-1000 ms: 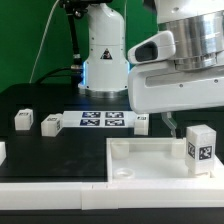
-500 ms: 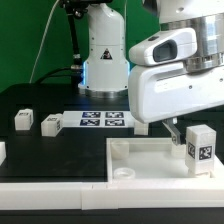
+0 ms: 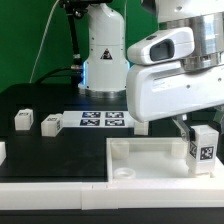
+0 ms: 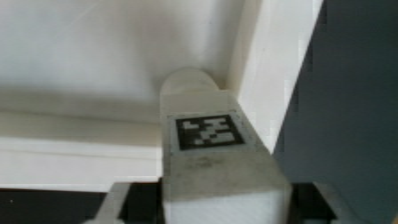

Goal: Assemble one leg

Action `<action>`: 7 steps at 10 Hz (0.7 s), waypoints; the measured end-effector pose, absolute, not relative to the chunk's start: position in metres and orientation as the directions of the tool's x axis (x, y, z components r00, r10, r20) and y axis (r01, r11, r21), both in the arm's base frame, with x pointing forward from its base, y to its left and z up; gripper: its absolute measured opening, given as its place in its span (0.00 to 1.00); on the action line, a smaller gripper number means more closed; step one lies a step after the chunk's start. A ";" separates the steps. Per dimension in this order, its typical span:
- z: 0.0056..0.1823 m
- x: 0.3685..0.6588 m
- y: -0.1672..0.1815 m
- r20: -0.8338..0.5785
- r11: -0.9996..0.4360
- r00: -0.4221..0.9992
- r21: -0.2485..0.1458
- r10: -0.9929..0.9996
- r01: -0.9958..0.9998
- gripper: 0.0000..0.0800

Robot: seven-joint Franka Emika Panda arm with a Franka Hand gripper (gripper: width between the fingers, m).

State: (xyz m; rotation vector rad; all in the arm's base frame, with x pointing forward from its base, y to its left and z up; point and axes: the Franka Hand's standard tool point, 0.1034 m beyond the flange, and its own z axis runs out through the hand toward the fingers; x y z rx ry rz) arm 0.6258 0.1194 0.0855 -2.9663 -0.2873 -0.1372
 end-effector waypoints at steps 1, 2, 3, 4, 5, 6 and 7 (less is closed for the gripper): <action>0.086 0.626 0.119 0.105 -0.970 0.979 -0.148 0.177 0.191 0.38; 0.086 0.627 0.118 0.078 -0.982 0.994 -0.174 -0.082 -0.067 0.38; 0.085 0.627 0.117 0.050 -0.956 0.970 -0.186 -0.238 -0.225 0.38; 0.085 0.628 0.115 0.006 -0.872 0.891 -0.205 -0.455 -0.444 0.38; 0.085 0.627 0.116 -0.033 -0.783 0.803 -0.198 -0.595 -0.589 0.38; 0.084 0.627 0.116 -0.059 -0.696 0.716 -0.191 -0.696 -0.692 0.38; 0.084 0.626 0.118 -0.080 -0.610 0.629 -0.180 -0.773 -0.772 0.38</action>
Offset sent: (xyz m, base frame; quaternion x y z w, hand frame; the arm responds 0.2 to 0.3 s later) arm -0.0019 -0.0064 -0.0121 0.0249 -0.0031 0.5291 0.8482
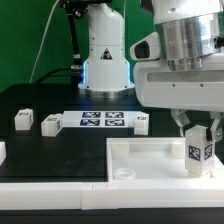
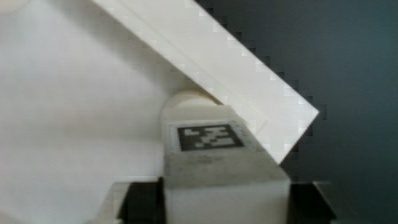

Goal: Assemble one leg

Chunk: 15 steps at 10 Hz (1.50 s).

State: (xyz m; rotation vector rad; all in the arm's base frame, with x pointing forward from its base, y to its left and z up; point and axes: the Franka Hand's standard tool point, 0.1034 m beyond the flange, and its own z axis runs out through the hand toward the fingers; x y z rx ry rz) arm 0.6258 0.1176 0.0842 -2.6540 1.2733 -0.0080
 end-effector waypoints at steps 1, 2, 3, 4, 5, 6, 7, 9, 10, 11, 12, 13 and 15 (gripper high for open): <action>0.084 0.625 0.120 -0.105 -0.490 0.509 -0.163 -0.854 -0.856 0.38; 0.084 0.625 0.121 -0.134 -0.362 0.383 -0.155 -0.914 -0.919 0.38; 0.084 0.625 0.120 -0.155 -0.280 0.303 -0.152 -0.940 -0.948 0.38; 0.084 0.625 0.120 -0.152 -0.298 0.321 -0.155 -0.935 -0.942 0.38; 0.084 0.625 0.121 -0.144 -0.343 0.366 -0.162 -0.919 -0.925 0.38; 0.085 0.626 0.122 -0.136 -0.385 0.409 -0.171 -0.902 -0.907 0.62; 0.085 0.626 0.122 -0.103 -0.534 0.558 -0.191 -0.824 -0.824 0.77; 0.086 0.627 0.124 -0.042 -0.738 0.758 -0.202 -0.651 -0.644 0.80; 0.087 0.630 0.126 0.000 -0.840 0.855 -0.190 -0.518 -0.509 0.81; 0.087 0.634 0.125 0.038 -0.923 0.934 -0.173 -0.355 -0.343 0.81; 0.083 0.639 0.121 0.071 -0.972 0.980 -0.159 -0.188 -0.175 0.81; 0.081 0.640 0.119 0.089 -0.986 0.992 -0.149 -0.088 -0.074 0.81; 0.080 0.641 0.115 0.126 -0.976 0.975 -0.095 0.184 0.196 0.81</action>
Offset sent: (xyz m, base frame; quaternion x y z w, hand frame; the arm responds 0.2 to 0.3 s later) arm 0.0000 0.0000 0.0000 0.0000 0.0000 0.0899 0.9960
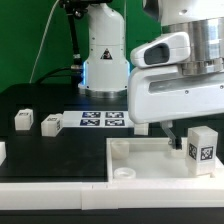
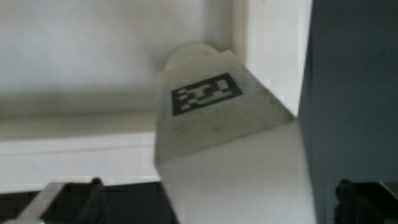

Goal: Assemble one leg

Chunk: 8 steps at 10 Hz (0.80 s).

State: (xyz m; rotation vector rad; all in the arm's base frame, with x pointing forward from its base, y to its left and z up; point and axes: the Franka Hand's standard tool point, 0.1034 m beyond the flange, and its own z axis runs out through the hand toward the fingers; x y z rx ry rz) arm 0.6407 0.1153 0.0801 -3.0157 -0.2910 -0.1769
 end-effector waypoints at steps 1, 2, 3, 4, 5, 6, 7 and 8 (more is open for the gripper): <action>0.079 0.640 0.113 0.126 -0.973 0.972 -0.092 0.199 0.211 0.81; 0.079 0.641 0.112 0.127 -0.972 0.970 -0.091 0.206 0.218 0.81; 0.079 0.641 0.112 0.126 -0.972 0.971 -0.091 0.204 0.216 0.81; 0.079 0.641 0.112 0.126 -0.972 0.971 -0.091 0.204 0.216 0.65; 0.079 0.641 0.112 0.126 -0.972 0.971 -0.091 0.204 0.216 0.65; 0.079 0.640 0.113 0.125 -0.976 0.974 -0.094 0.186 0.199 0.48; 0.079 0.640 0.113 0.122 -0.980 0.980 -0.097 0.160 0.172 0.36; 0.079 0.640 0.113 0.120 -0.983 0.982 -0.100 0.144 0.156 0.36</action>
Offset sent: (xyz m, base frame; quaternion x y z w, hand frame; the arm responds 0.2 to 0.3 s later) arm 0.0000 0.0000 0.0000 0.0000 0.0000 0.0000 1.0000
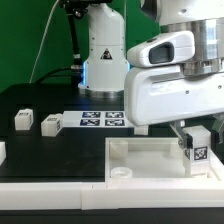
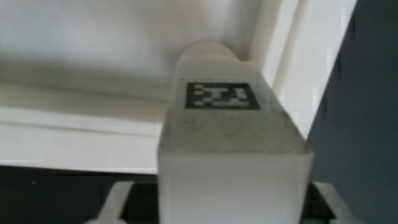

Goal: Assemble one leg

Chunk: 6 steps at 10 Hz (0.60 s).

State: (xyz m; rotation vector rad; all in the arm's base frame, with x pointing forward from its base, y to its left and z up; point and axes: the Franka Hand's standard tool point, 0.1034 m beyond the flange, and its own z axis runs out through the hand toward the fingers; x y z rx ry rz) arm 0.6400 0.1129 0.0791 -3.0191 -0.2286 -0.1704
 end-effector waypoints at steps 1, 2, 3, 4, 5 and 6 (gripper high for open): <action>0.079 0.639 0.114 0.106 -0.992 0.994 -0.118 0.023 0.036 0.36; 0.078 0.639 0.111 0.077 -0.974 0.979 -0.141 -0.188 -0.176 0.36; 0.078 0.640 0.108 0.053 -0.935 0.943 -0.159 -0.328 -0.316 0.36; 0.077 0.638 0.105 0.013 -0.862 0.873 -0.166 -0.488 -0.480 0.36; 0.077 0.636 0.105 -0.022 -0.783 0.794 -0.155 -0.607 -0.603 0.36; 0.076 0.635 0.104 -0.051 -0.678 0.689 -0.141 -0.723 -0.721 0.36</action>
Offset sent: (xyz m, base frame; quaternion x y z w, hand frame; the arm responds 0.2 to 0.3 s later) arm -0.0002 -0.0073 -0.0110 -0.0026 -0.0348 0.4198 0.9070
